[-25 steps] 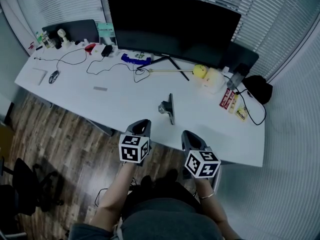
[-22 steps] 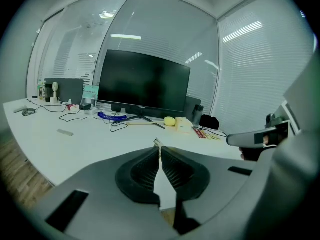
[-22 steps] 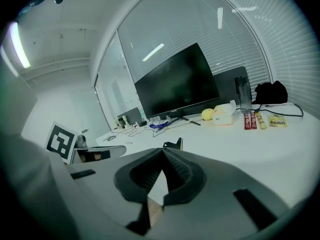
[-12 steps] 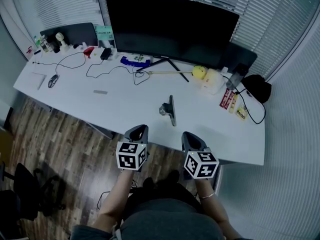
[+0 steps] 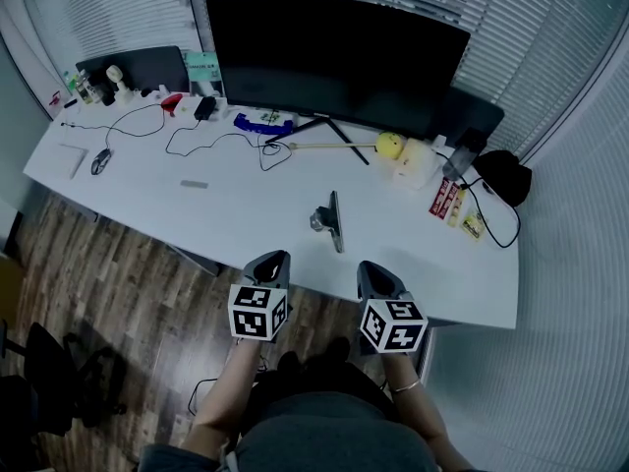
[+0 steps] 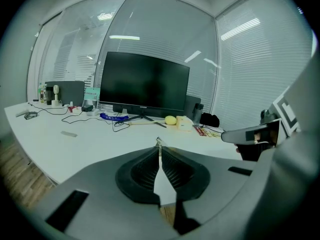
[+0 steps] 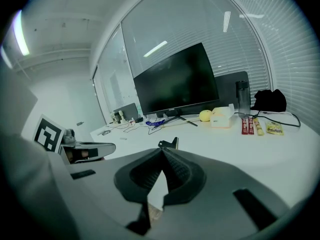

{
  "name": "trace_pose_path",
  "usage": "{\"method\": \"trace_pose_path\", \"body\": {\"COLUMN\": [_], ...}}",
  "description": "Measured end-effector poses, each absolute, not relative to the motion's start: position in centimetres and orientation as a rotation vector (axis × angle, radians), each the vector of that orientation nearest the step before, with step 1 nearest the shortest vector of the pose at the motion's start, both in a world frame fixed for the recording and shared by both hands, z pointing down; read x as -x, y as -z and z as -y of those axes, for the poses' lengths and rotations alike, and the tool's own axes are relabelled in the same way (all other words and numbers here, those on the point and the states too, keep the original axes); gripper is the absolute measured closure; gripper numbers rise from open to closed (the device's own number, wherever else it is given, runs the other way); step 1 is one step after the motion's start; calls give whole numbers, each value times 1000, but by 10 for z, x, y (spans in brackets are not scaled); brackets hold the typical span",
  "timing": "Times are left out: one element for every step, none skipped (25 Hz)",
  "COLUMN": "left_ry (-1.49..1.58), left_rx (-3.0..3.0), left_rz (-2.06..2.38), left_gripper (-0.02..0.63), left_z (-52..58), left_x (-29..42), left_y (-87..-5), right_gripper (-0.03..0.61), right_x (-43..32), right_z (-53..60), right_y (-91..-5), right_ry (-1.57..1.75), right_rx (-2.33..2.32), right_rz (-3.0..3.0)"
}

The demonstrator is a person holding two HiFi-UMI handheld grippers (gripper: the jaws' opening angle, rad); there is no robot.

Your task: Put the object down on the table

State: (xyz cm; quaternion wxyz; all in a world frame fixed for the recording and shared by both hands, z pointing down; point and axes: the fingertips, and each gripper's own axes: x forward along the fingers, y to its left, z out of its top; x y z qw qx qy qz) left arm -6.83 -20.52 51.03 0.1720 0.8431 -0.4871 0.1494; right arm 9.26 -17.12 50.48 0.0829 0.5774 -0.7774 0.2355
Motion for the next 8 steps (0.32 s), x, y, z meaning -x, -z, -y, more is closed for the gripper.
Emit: {"method": "trace_pose_path", "body": {"left_ry": [-425, -427, -429, -429, -429, -428, -427, -426], "left_rx": [-2393, -2394, -2394, -2393, -2391, -2388, -2385, -2382], "left_rz": [1384, 1385, 1385, 1384, 1381, 1379, 1378, 1376], "left_gripper": [581, 581, 581, 581, 581, 581, 581, 581], "left_z": [206, 206, 206, 207, 208, 208, 209, 210], "left_x": [68, 67, 66, 65, 65, 64, 63, 62], "left_y": [-510, -511, -511, -512, -512, -513, -513, -513], "right_gripper": [577, 577, 577, 577, 577, 577, 577, 577], "right_x": [-94, -95, -96, -97, -98, -99, -100, -100], "right_z": [172, 173, 173, 174, 175, 175, 176, 177], "right_y": [-505, -505, -506, -507, -507, -508, -508, -509], "right_ry": [-701, -699, -699, -699, -700, -702, -704, -706], "right_rx": [-1725, -1726, -1727, -1727, -1726, -1726, -1726, -1725], "right_rz": [2319, 2317, 2315, 2313, 2311, 2310, 2308, 2306]}}
